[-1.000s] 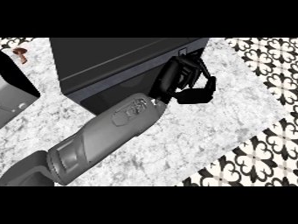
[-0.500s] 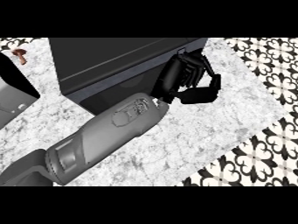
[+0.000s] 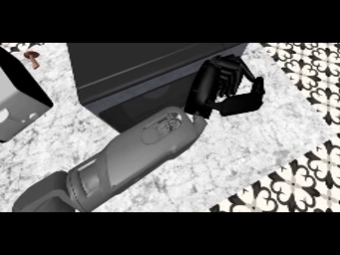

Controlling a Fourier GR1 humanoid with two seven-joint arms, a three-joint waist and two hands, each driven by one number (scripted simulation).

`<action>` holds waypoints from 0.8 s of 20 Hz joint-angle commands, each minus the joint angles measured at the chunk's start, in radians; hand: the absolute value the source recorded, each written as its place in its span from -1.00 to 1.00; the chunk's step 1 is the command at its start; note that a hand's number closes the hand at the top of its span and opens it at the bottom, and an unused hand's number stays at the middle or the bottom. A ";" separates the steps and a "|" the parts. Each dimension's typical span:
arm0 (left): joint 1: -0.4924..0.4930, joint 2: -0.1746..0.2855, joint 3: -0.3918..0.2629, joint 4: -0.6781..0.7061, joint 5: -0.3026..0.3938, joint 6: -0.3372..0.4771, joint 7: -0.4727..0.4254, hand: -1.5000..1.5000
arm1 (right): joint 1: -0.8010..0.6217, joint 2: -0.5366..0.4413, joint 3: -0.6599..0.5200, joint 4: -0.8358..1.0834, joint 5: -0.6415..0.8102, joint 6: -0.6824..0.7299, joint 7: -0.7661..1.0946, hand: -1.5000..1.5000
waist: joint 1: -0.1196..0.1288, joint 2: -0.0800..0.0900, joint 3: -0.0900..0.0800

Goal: Pick up the milk, place it into the microwave and close the microwave

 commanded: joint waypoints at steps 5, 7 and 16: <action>0.041 0.008 0.036 0.187 0.036 0.024 -0.006 1.00 | 0.017 -0.017 -0.066 0.000 -0.035 -0.027 0.011 -1.00 | 0.062 0.012 -0.003; 0.042 0.026 0.023 0.198 0.048 0.002 -0.005 1.00 | 0.020 -0.015 -0.075 -0.013 -0.046 -0.023 0.005 -1.00 | 0.065 0.015 -0.003; 0.048 0.072 0.005 0.222 0.097 -0.066 -0.038 -1.00 | 0.057 -0.024 -0.129 -0.036 -0.073 -0.040 0.021 -1.00 | 0.118 0.019 -0.007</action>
